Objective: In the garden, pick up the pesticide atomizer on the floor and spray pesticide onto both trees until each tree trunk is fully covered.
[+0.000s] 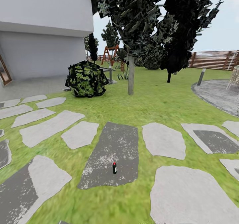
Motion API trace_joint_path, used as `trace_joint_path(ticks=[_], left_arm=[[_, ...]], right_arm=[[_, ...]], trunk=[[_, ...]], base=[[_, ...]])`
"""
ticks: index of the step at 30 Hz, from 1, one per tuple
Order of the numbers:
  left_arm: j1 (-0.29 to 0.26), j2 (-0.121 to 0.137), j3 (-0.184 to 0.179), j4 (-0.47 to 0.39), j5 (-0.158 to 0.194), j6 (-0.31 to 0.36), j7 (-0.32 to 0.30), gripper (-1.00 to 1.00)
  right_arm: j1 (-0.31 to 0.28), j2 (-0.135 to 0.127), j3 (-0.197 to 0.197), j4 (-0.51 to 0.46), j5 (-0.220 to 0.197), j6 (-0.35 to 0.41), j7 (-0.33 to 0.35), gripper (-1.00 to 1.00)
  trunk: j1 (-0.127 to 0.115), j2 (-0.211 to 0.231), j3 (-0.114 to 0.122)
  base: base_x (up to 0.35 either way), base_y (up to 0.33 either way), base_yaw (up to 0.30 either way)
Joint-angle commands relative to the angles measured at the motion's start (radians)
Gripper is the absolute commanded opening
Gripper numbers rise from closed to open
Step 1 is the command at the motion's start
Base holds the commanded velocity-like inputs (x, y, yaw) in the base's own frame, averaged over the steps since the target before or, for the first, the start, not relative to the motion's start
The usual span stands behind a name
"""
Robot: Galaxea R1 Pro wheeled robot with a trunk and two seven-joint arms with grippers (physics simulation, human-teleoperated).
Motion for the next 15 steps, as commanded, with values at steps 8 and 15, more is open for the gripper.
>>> trace_joint_path(ticks=[8, 15], left_arm=[[0.0, 0.0, 0.0, 0.0, 0.0, 0.0, 0.0, 1.0], [0.0, 0.0, 0.0, 0.0, 0.0, 0.0, 0.0, 1.0]], right_arm=[[0.0, 0.001, -0.001, 0.0, 0.0, 0.0, 0.0, 1.0], [0.0, 0.001, 0.0, 0.0, 0.0, 0.0, 0.0, 1.0]], trunk=[[0.0, 0.0, 0.003], [0.0, 0.0, 0.004]], base=[[0.0, 0.0, -0.256], [0.139, 0.0, -0.089]])
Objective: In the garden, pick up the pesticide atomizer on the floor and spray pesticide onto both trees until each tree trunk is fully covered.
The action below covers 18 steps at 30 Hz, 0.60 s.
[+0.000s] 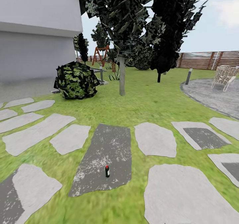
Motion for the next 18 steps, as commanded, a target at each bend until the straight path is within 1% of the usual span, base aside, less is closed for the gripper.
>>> trace_joint_path(ticks=[1, 18], left_arm=[[0.0, 0.0, 0.0, 0.0, 0.0, 0.0, 0.0, 1.0], [0.0, -0.001, 0.0, 0.0, 0.0, 0.0, 0.0, 1.0]], right_arm=[[0.0, 0.0, 0.0, 0.001, 0.0, 0.0, 0.001, 1.0], [0.0, 0.002, 0.0, 0.0, 0.0, 0.0, 0.003, 1.0]], trunk=[[0.0, 0.0, 0.0], [0.0, 0.0, 0.0]], base=[[0.287, 0.0, -0.008], [0.334, 0.0, -0.001]])
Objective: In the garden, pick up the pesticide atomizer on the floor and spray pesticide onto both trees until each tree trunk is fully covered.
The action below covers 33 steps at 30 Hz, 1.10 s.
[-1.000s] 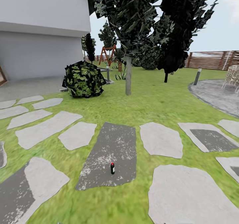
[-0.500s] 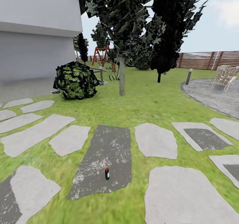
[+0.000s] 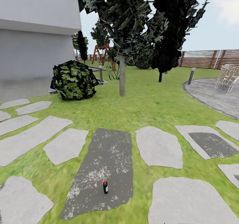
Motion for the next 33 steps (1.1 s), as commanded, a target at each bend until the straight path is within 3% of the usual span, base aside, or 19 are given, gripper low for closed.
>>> trace_joint_path(ticks=[1, 17, 33], left_arm=[[0.0, -0.001, 0.0, 0.0, 0.0, 0.0, 0.0, 1.0], [0.0, 0.001, 0.0, -0.004, 0.0, -0.001, 0.0, 1.0], [-0.005, -0.011, -0.008, -0.02, -0.006, 0.001, -0.003, 1.0]], right_arm=[[0.0, 0.0, -0.001, 0.0, 0.0, 0.0, -0.003, 1.0], [0.0, 0.0, -0.001, -0.001, 0.0, 0.0, -0.005, 1.0], [0.0, 0.0, -0.004, -0.003, 0.0, -0.001, -0.005, 1.0]], trunk=[[0.0, 0.0, 0.0], [0.0, 0.0, 0.004], [0.0, 0.0, 0.004]], base=[[0.338, 0.0, -0.005], [0.297, 0.134, -0.16], [0.018, 0.013, -0.001]])
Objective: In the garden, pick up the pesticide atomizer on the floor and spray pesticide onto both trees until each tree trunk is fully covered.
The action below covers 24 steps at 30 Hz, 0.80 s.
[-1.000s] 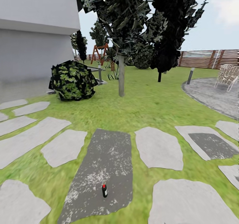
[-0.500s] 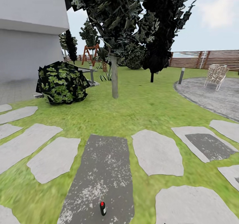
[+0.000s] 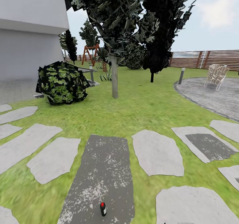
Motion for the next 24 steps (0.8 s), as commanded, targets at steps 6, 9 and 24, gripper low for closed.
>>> trace_joint_path(ticks=[6, 9, 24], left_arm=[[-0.018, -0.004, -0.001, -0.089, -0.003, 0.004, 0.0, 1.0], [-0.06, -0.001, -0.002, -0.157, -0.004, 0.013, -0.001, 1.0], [-0.15, 0.008, -0.002, -0.177, -0.005, 0.004, -0.011, 1.0]], right_arm=[[0.0, -0.004, -0.003, -0.047, -0.001, 0.001, -0.001, 1.0], [-0.001, -0.006, -0.004, -0.152, -0.001, 0.002, -0.002, 1.0], [-0.161, 0.001, -0.002, -0.313, -0.004, 0.129, -0.001, 1.0]], trunk=[[0.0, 0.0, 0.0], [0.0, 0.0, 0.0], [0.0, 0.0, 0.0]], base=[[0.0, 0.0, 0.0], [0.0, 0.0, 0.0], [0.0, 0.08, -0.05]])
